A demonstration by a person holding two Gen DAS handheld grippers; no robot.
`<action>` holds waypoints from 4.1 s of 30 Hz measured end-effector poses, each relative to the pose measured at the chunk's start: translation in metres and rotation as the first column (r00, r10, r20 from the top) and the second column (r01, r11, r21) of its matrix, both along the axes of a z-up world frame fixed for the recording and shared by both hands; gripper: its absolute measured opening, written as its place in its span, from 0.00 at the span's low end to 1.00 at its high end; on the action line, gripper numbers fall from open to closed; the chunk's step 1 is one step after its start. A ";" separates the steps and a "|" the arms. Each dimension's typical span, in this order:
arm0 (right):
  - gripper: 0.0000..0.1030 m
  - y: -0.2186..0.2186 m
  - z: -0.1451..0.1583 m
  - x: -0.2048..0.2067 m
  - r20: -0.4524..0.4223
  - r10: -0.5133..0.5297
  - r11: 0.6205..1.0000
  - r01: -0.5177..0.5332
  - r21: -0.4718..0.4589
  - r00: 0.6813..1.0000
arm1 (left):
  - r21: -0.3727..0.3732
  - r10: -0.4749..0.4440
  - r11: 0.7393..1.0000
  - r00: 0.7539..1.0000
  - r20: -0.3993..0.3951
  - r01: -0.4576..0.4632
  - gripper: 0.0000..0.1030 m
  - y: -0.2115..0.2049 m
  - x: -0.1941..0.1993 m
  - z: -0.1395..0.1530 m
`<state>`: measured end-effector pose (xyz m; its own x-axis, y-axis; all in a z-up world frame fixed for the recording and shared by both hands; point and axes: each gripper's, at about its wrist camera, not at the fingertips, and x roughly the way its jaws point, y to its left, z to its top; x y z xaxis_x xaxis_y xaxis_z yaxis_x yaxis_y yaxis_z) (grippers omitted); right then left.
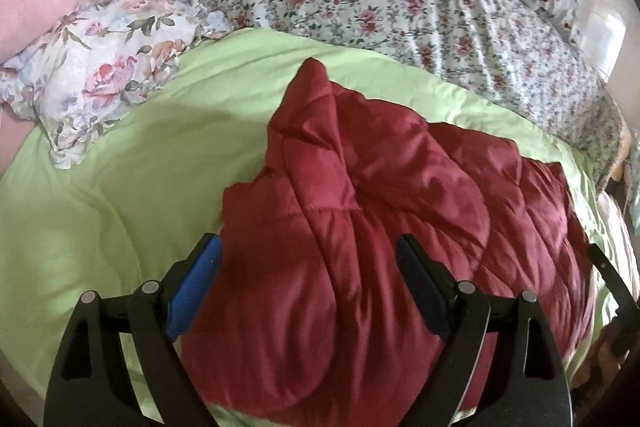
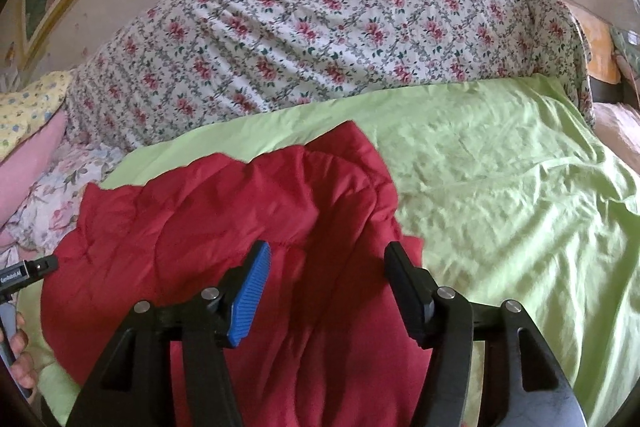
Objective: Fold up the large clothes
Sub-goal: 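Open both grippers and lay the folded coat flat, then press the folded coat flat with both open grippers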
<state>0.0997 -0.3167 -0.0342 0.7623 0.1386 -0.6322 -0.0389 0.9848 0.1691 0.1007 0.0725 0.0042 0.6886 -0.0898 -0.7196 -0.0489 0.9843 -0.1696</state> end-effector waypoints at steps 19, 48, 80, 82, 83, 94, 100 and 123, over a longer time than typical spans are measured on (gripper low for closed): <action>0.67 0.026 -0.015 -0.048 -0.132 0.023 0.999 -0.028 -0.038 0.991 | 0.017 -0.179 0.984 0.984 0.009 0.179 0.86 -0.037 -0.054 -0.008; 0.78 0.099 -0.024 -0.058 -0.145 0.181 0.970 -0.201 -0.135 0.973 | 0.089 -0.217 0.971 0.974 -0.060 0.222 0.96 -0.087 -0.061 -0.020; 0.81 0.073 -0.040 0.009 -0.202 0.105 0.988 -0.125 -0.089 0.974 | 0.135 -0.188 0.970 0.975 -0.121 0.204 1.00 -0.096 -0.005 -0.041; 0.81 0.074 -0.041 0.009 -0.198 0.104 0.988 -0.125 -0.095 0.975 | 0.136 -0.187 0.970 0.975 -0.120 0.203 1.00 -0.096 -0.004 -0.042; 0.81 0.074 -0.041 0.009 -0.196 0.104 0.987 -0.125 -0.099 0.975 | 0.135 -0.186 0.970 0.975 -0.120 0.201 1.00 -0.097 -0.003 -0.043; 0.82 0.073 -0.044 0.009 -0.185 0.117 0.987 -0.135 -0.090 0.976 | 0.090 -0.180 0.978 0.977 -0.114 0.191 1.00 -0.090 0.026 -0.039; 0.82 0.073 -0.043 0.008 -0.182 0.120 0.987 -0.137 -0.079 0.976 | 0.094 -0.175 0.978 0.979 -0.104 0.185 1.00 -0.090 0.034 -0.045; 0.83 0.072 -0.045 0.003 -0.176 0.109 0.989 -0.125 -0.079 0.978 | 0.126 -0.160 0.980 0.986 0.038 0.154 1.00 -0.072 0.001 -0.020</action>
